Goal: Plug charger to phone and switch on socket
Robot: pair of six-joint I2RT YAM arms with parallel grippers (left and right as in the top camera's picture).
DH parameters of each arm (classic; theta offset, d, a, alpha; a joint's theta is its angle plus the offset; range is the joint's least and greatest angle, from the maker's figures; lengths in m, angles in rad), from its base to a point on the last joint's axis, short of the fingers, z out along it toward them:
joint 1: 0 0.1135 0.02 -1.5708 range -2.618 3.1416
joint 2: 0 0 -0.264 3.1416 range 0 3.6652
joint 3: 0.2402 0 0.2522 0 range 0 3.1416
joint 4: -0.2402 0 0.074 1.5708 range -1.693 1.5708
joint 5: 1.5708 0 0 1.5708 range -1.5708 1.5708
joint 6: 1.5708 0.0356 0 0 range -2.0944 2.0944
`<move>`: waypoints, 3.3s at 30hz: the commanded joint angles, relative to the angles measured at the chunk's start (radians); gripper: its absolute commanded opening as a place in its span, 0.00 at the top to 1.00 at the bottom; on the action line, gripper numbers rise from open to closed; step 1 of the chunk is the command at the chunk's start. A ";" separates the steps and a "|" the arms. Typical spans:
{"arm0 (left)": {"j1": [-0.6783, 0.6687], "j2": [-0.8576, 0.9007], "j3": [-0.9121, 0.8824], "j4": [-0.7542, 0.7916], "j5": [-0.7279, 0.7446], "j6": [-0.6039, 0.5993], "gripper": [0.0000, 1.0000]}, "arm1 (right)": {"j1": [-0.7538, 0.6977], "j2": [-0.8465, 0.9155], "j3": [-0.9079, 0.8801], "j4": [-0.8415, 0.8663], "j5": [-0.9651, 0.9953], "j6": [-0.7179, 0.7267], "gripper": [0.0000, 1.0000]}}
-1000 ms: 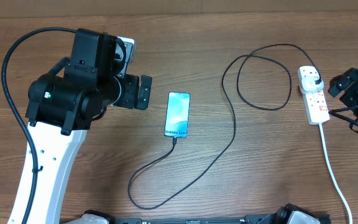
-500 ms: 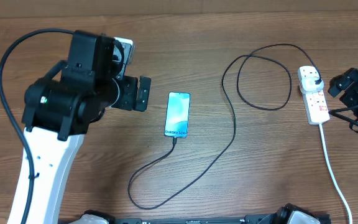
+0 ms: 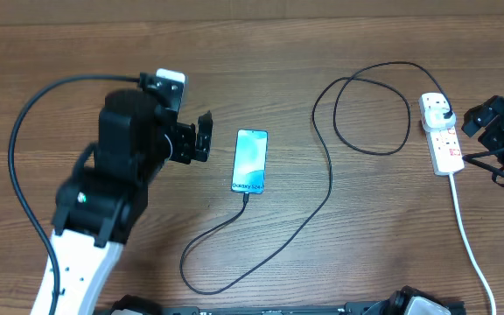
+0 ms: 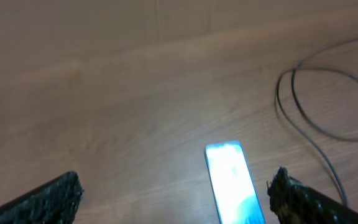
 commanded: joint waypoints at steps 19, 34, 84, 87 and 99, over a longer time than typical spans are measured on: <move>0.031 -0.578 -0.777 0.960 0.152 0.415 0.00 | -0.004 0.002 0.011 0.005 0.013 0.004 0.00; 0.196 -0.816 -0.974 0.990 0.290 0.358 0.01 | -0.004 0.002 0.011 0.005 0.013 0.004 0.00; 0.343 -1.093 -1.165 0.549 0.158 0.032 0.00 | -0.004 0.002 0.011 0.005 0.013 0.004 0.00; 0.343 -1.093 -1.165 0.549 0.158 0.032 0.00 | -0.004 0.002 0.011 0.005 0.013 0.004 0.00; 0.343 -1.091 -1.165 0.549 0.158 0.032 0.00 | -0.004 0.002 0.011 0.005 0.013 0.004 0.00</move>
